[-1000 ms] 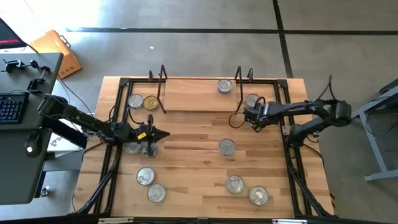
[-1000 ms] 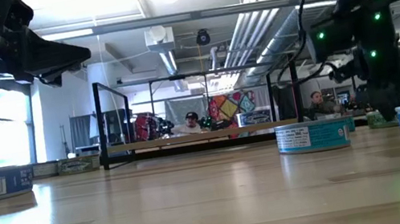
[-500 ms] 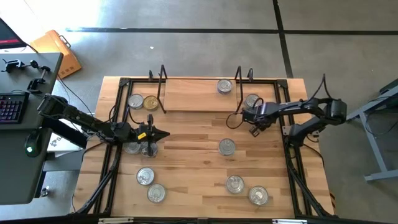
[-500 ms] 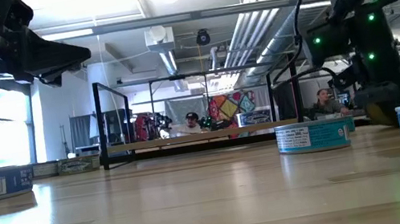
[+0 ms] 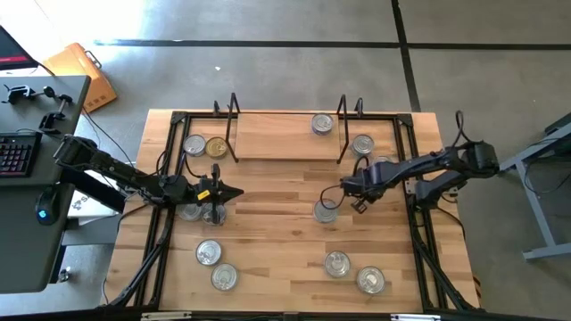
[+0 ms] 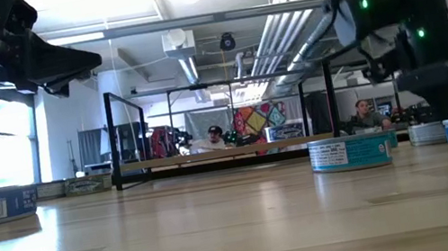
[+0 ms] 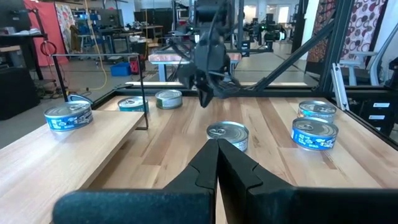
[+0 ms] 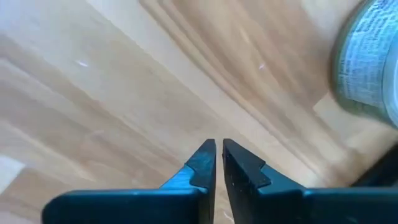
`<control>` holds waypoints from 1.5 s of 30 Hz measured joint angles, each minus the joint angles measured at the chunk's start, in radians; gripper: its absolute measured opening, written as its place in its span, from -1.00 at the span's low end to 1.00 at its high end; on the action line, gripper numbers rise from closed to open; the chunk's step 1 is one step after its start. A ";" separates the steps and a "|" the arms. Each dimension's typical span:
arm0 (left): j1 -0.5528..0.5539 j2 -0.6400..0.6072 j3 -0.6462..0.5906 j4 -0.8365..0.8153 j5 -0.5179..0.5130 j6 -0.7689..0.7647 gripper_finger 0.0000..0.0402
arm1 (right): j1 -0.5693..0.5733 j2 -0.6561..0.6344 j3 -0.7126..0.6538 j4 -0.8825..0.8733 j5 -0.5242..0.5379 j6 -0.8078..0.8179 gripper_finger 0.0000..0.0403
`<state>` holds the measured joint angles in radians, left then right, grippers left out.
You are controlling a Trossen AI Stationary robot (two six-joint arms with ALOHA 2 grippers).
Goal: Stack canned seafood by type on shelf
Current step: Put the green tuna can on the shelf
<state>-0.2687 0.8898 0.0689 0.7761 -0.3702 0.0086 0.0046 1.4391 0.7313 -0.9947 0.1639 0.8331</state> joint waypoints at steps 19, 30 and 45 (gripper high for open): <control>-0.001 0.000 0.000 -0.001 0.000 -0.005 -1.00 | -0.299 -0.004 -0.051 0.026 0.264 -0.001 -0.90; -0.001 0.000 0.000 -0.001 0.030 -0.005 -1.00 | -0.051 -0.003 0.028 0.166 0.022 0.088 -0.90; -0.040 0.001 0.007 0.003 0.047 0.003 -1.00 | 0.268 -0.016 0.097 0.434 0.200 0.043 -0.90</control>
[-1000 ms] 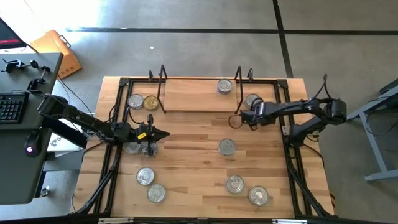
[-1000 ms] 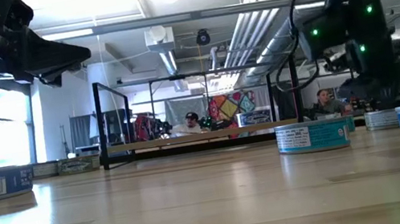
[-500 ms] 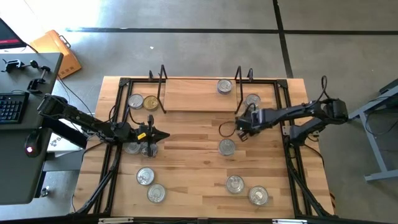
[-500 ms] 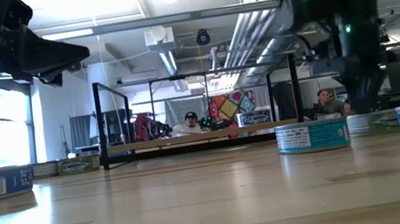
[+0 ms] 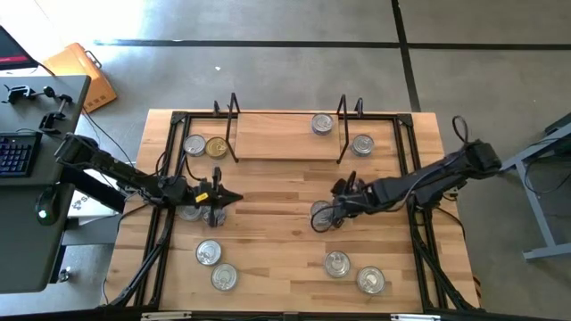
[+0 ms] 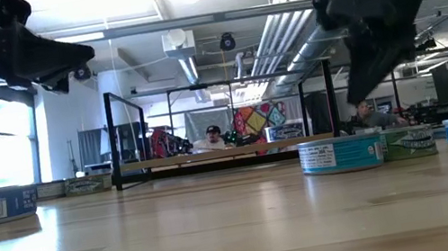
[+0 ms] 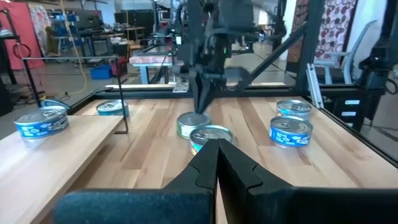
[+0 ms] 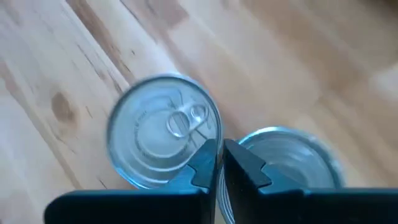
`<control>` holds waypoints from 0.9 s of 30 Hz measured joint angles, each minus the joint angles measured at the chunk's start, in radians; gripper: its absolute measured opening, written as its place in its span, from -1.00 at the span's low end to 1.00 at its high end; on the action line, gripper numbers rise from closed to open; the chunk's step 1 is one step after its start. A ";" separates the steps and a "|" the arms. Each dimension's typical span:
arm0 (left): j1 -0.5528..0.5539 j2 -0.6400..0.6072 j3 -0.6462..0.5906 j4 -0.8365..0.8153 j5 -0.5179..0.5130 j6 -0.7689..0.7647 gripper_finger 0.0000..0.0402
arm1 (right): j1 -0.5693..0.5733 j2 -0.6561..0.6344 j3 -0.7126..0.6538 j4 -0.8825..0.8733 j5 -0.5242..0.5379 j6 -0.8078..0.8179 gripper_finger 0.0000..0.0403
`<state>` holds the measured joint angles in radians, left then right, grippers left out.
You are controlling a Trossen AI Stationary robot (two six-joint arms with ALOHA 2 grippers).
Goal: Stack canned seafood by type on shelf
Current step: Put the green tuna can on the shelf
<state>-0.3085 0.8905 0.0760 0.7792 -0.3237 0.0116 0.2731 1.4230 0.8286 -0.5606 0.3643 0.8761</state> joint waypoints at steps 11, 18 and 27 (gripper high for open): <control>-0.027 0.145 0.161 -0.025 -0.001 0.057 -1.00 | 0.006 -0.024 0.132 -0.577 -0.112 -0.023 -0.37; -0.021 0.297 0.243 -0.030 0.000 0.114 -1.00 | -0.012 -0.021 0.007 -0.391 -0.143 -0.238 0.48; 0.021 0.401 0.335 -0.025 0.078 0.143 -1.00 | -0.055 -0.006 -0.119 -0.145 -0.208 -0.430 0.79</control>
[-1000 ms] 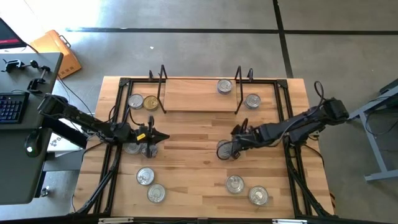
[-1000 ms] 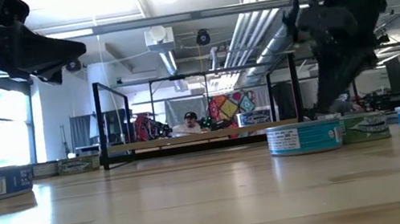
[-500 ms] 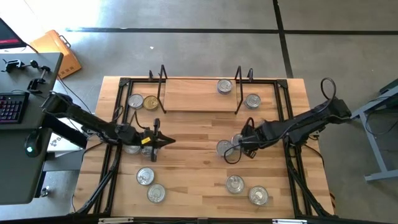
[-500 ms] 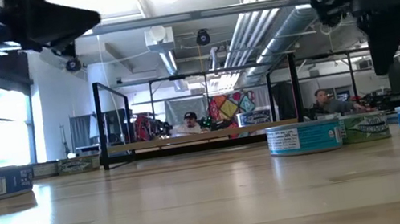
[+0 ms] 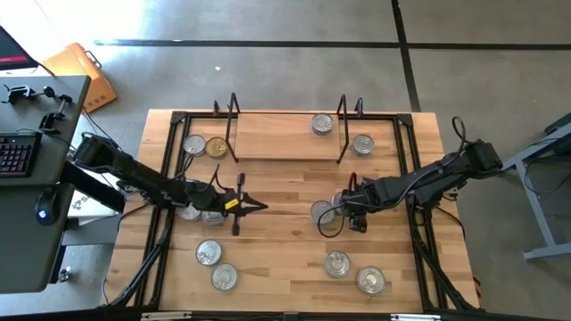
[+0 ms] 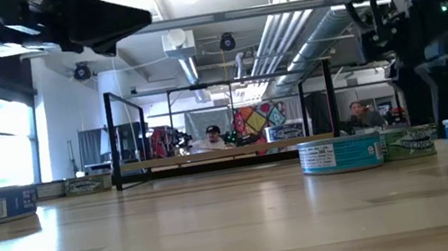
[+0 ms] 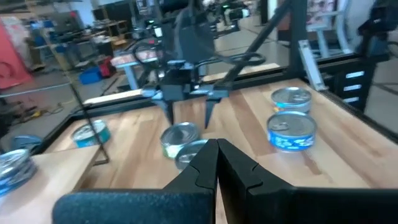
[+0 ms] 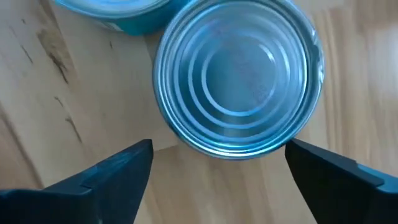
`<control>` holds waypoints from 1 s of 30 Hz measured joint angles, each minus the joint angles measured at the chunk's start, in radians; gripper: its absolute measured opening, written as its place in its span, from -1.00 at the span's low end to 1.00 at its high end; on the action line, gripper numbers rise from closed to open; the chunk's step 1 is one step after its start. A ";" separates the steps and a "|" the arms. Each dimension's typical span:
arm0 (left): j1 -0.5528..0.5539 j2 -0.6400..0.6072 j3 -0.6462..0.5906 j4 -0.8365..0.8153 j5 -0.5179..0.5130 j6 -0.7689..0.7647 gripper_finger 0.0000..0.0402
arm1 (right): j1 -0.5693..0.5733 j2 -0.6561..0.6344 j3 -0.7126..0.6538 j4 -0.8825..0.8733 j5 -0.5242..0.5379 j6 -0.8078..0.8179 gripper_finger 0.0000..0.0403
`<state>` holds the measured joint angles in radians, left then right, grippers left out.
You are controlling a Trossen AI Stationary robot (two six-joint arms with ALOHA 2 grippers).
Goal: Stack canned seafood by type on shelf
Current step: Put the green tuna can on the shelf
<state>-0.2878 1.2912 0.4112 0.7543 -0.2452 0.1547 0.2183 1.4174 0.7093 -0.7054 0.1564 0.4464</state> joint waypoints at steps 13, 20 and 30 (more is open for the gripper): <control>0.027 0.108 0.012 0.002 0.026 -0.038 -1.00 | -0.097 0.025 -0.020 0.272 0.074 -0.260 0.80; 0.059 0.201 0.029 -0.007 0.017 -0.095 -1.00 | -0.148 0.086 -0.019 0.408 0.060 -0.321 0.80; 0.143 0.383 0.182 -0.186 -0.038 -0.001 -0.99 | -0.153 0.238 -0.018 0.662 0.042 -0.240 0.80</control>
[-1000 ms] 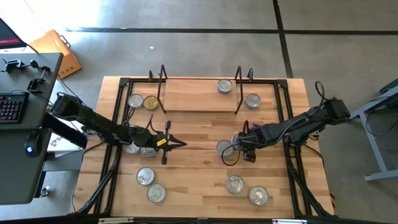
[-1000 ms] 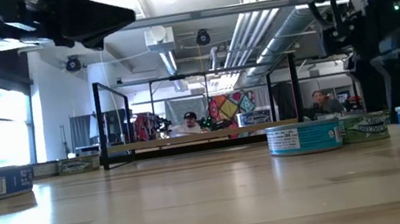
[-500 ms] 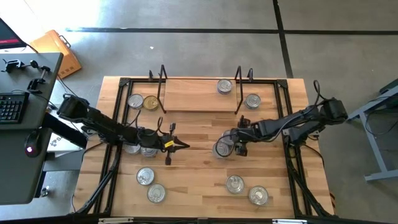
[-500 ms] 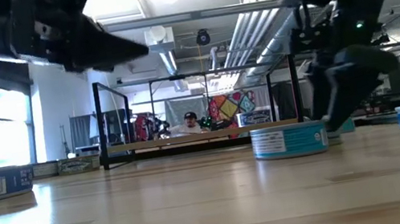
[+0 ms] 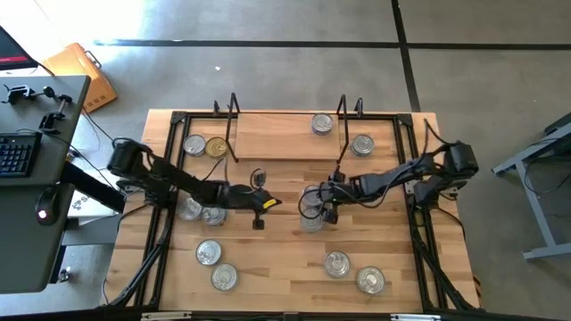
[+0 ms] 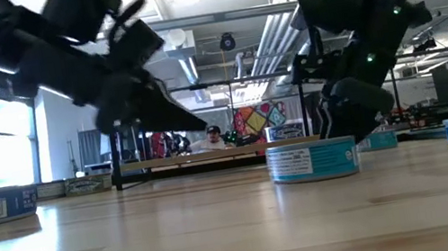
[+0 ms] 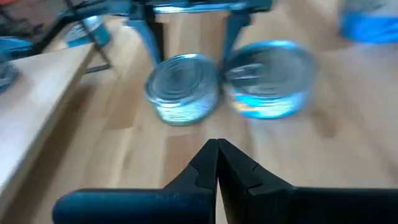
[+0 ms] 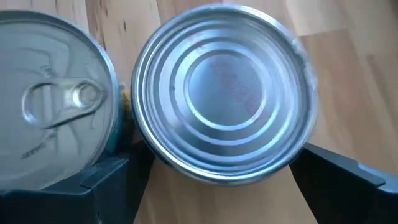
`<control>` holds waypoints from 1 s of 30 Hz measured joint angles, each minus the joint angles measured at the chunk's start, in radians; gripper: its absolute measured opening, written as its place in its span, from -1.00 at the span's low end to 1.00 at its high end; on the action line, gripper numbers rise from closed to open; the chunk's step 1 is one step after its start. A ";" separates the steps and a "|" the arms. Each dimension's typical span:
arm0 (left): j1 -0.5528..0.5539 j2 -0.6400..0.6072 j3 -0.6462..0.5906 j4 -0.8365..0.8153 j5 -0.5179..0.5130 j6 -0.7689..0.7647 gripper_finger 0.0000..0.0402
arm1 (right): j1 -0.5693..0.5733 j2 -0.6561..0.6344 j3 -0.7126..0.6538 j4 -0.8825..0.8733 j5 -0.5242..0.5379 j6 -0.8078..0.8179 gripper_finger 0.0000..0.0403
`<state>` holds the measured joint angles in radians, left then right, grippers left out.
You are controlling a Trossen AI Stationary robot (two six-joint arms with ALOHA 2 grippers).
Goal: Stack canned seafood by type on shelf
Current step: Put the green tuna can on the shelf
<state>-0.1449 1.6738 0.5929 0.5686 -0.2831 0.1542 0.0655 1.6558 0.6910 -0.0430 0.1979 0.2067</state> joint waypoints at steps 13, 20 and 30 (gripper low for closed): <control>0.099 0.158 0.096 -0.101 0.044 0.132 -0.47 | 0.000 0.132 0.002 0.333 0.027 0.010 0.80; 0.126 0.249 0.135 -0.074 0.090 0.154 -0.45 | 0.000 0.144 0.000 0.391 0.037 -0.031 0.80; 0.088 0.208 0.141 -0.110 0.042 0.163 -0.51 | 0.002 0.056 0.002 0.353 0.026 0.039 0.79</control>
<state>-0.0569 1.8816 0.7338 0.4584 -0.2410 0.3175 0.0673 1.7118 0.6932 0.3096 0.2243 0.2454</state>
